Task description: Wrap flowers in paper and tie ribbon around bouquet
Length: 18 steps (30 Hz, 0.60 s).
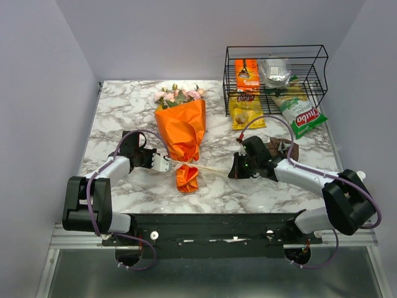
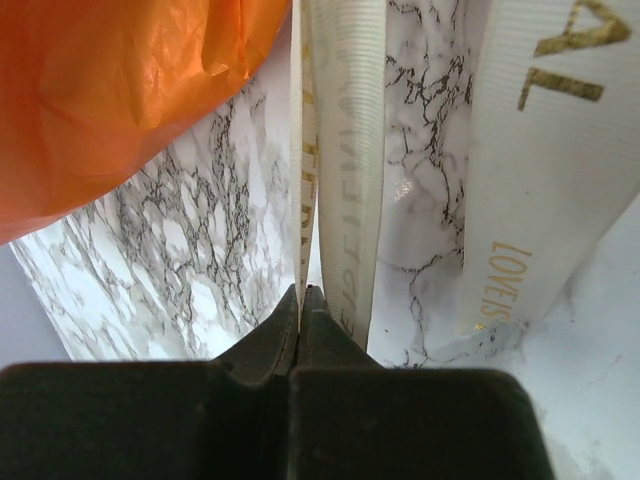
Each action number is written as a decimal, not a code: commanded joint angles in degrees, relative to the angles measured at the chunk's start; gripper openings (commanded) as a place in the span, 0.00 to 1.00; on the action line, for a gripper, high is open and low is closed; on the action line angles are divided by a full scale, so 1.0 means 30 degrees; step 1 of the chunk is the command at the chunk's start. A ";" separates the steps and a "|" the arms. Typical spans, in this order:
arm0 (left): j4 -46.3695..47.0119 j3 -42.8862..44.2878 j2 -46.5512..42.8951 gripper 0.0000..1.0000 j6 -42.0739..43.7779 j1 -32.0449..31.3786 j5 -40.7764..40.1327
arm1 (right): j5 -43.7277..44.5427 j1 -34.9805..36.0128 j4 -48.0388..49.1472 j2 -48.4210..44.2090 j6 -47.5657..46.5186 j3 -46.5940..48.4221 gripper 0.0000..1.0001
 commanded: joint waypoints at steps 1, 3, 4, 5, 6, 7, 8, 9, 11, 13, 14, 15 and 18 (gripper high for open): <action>0.0215 0.0104 -0.0040 0.00 0.0284 0.1499 -0.3789 | 0.1852 -0.0895 -0.4309 0.0152 -0.0751 -0.1027 0.00; 0.0157 0.0104 -0.0039 0.00 0.0226 0.1499 -0.3760 | 0.1793 -0.0954 -0.4251 0.0123 -0.0780 -0.1056 0.00; 0.0069 0.0104 -0.0068 0.00 0.0254 0.1499 -0.3760 | 0.1851 -0.0954 -0.4222 0.0122 -0.0897 -0.0998 0.00; -0.0308 0.0133 -0.0127 0.00 0.0458 0.1499 -0.3528 | 0.1852 -0.0954 -0.4251 0.0122 -0.1159 -0.0911 0.00; -0.0660 0.0307 -0.0156 0.00 0.0460 0.1528 -0.3351 | 0.1997 -0.0954 -0.4193 0.0210 -0.1452 -0.0388 0.01; -0.1128 0.0512 -0.0157 0.00 0.0489 0.1470 -0.2943 | 0.2027 -0.0954 -0.4192 0.0326 -0.2180 -0.0005 0.00; -0.2148 0.0688 -0.0244 0.00 0.0489 0.1441 -0.2591 | 0.1970 -0.0954 -0.4105 0.0531 -0.2506 0.0608 0.00; -0.2593 0.1096 -0.0245 0.00 0.0344 0.1324 -0.1950 | 0.1679 -0.0925 -0.3872 0.0765 -0.2828 0.1890 0.00; -0.3617 0.1450 -0.0361 0.00 0.0051 0.1235 -0.1564 | 0.1268 -0.0925 -0.3549 0.1701 -0.3649 0.3419 0.00; -0.3943 0.1773 -0.0565 0.00 -0.0826 0.0626 -0.1183 | 0.0857 -0.0867 -0.3285 0.2810 -0.4089 0.5463 0.00; -0.4438 0.1919 -0.0625 0.00 -0.1119 0.0562 -0.1094 | 0.0682 -0.0837 -0.3197 0.3108 -0.4265 0.5999 0.00; -0.4646 0.2094 -0.0712 0.00 -0.1441 0.0474 -0.0949 | 0.0158 -0.0692 -0.2819 0.3459 -0.4441 0.6468 0.01; -0.5613 0.2243 -0.1123 0.00 -0.2147 0.0210 -0.0246 | -0.1248 -0.0602 -0.2259 0.4544 -0.5115 0.7788 0.30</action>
